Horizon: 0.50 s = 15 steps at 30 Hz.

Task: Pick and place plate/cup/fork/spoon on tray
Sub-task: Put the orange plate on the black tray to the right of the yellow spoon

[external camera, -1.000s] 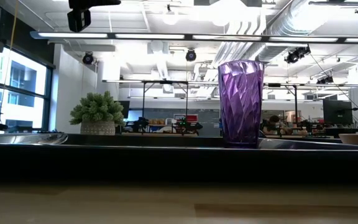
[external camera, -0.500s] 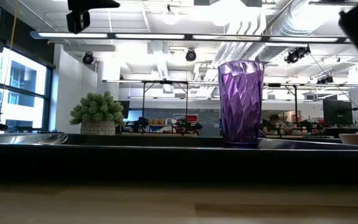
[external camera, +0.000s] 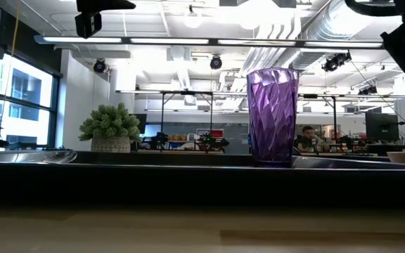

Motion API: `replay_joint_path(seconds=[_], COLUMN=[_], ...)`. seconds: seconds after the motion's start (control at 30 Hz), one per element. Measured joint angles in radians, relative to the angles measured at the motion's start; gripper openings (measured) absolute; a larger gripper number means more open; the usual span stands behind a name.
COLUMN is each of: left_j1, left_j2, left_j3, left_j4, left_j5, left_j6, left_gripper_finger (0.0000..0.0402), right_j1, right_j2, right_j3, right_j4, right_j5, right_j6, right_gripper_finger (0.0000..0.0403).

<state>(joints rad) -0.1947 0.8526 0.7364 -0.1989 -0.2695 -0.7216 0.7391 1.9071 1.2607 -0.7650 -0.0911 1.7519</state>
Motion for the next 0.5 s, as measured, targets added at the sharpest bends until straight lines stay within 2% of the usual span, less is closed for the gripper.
replay_joint_path(seconds=[0.1, 0.27, 0.5], left_j1=[0.0, 0.0, 0.0], left_j2=[0.0, 0.0, 0.0], left_j3=[0.0, 0.0, 0.0], left_j4=[0.0, 0.0, 0.0], left_j5=[0.0, 0.0, 0.0], left_j6=[0.0, 0.0, 0.0], left_gripper_finger=[0.0085, 0.0085, 0.0085], right_j1=[0.0, 0.0, 0.001], right_j2=[-0.003, -0.005, -0.004], right_j3=[0.0, 0.007, 0.13], right_j4=[0.005, 0.006, -0.13], right_j5=[-0.007, -0.011, 0.027], right_j6=[0.004, 0.046, 0.049], right_gripper_finger=[0.0009, 0.0015, 0.0003])
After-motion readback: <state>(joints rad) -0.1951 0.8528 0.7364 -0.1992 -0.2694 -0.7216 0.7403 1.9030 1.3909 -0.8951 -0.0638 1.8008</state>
